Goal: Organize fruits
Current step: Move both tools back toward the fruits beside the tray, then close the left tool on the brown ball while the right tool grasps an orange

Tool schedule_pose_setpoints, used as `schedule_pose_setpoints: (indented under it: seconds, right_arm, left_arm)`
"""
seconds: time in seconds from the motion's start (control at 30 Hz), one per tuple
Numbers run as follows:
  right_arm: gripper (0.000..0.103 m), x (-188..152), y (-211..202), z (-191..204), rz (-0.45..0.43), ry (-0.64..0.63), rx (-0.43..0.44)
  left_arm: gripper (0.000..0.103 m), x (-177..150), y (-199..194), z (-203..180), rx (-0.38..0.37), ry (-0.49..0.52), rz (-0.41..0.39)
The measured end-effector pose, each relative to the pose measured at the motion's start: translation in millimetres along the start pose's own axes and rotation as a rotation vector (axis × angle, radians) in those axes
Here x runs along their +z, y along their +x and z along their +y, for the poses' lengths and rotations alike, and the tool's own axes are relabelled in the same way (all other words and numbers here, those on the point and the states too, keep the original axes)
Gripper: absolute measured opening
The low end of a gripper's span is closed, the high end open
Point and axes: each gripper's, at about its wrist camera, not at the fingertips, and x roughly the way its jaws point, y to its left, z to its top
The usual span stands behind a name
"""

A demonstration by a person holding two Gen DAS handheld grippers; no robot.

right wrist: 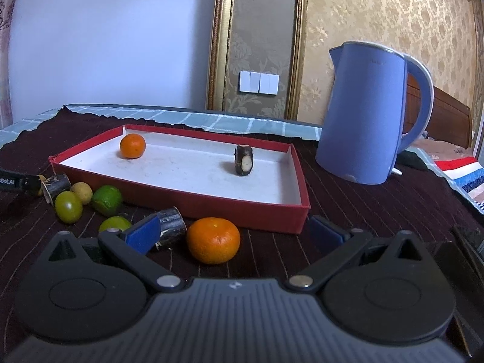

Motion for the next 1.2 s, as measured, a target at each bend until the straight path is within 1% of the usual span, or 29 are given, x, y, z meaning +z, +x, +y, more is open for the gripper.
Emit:
schedule_pose_setpoints:
  seconds: [0.17, 0.23, 0.33, 0.4, 0.47, 0.5, 0.53, 0.57, 0.67, 0.77, 0.83, 0.9, 0.93, 0.97, 1.03, 1.07, 1.2]
  right_arm:
    - [0.103, -1, 0, 2, -0.004, -0.014, -0.001]
    - [0.103, -1, 0, 1, 0.000, -0.014, -0.001]
    - [0.103, -1, -3, -1, -0.004, -0.009, 0.001]
    - [0.103, -1, -3, -2, 0.006, -0.017, 0.006]
    - [0.103, -1, -1, -2, 0.021, -0.031, 0.006]
    - [0.103, -2, -1, -3, 0.029, -0.035, 0.004]
    - [0.103, -2, 0, -3, 0.038, -0.039, 0.002]
    - [0.103, -2, 0, -3, 0.041, -0.042, 0.002]
    - [0.103, -3, 1, -5, 0.049, -0.049, -0.001]
    - [0.103, -4, 2, -5, 0.060, -0.061, 0.002]
    - [0.103, -4, 3, -5, 0.062, -0.065, 0.000]
    - [0.100, -4, 4, -5, 0.068, -0.064, 0.011]
    - [0.094, -4, 5, -5, 0.074, -0.064, 0.016]
    - [0.091, -4, 7, -6, 0.082, -0.063, 0.020]
    - [0.089, -5, 10, -5, 0.093, -0.066, 0.024]
    - [0.085, -4, 11, -4, 0.097, -0.072, 0.028]
    - [0.084, 0, 23, 0, 0.126, -0.110, 0.038]
  left_arm:
    - [0.084, 8, 16, -12, 0.015, 0.011, 0.039]
    - [0.084, 8, 19, -11, 0.016, -0.007, 0.054]
    - [0.067, 4, 21, -7, -0.013, -0.007, 0.080]
    - [0.064, 2, 20, -6, -0.018, -0.008, 0.069]
    - [0.049, 4, 21, -7, -0.038, -0.001, 0.067]
    - [0.044, 5, 22, -9, -0.044, 0.004, 0.064]
    - [0.033, 5, 24, -10, -0.058, 0.011, 0.058]
    - [0.028, 6, 24, -10, -0.072, 0.014, 0.054]
    - [0.028, 4, 23, -10, -0.085, 0.007, 0.038]
    - [0.028, 2, 18, -2, -0.113, -0.030, 0.037]
    - [0.028, -1, 15, -1, -0.106, -0.038, 0.039]
    - [0.028, -3, 12, -1, -0.100, -0.042, 0.034]
    - [0.028, -3, 13, -1, -0.097, -0.042, 0.034]
    - [0.028, -3, 13, -1, -0.096, -0.041, 0.036]
    - [0.028, -3, 14, 0, -0.097, -0.043, 0.035]
    - [0.028, -3, 14, 0, -0.099, -0.045, 0.035]
    - [0.028, -3, 14, 0, -0.102, -0.048, 0.035]
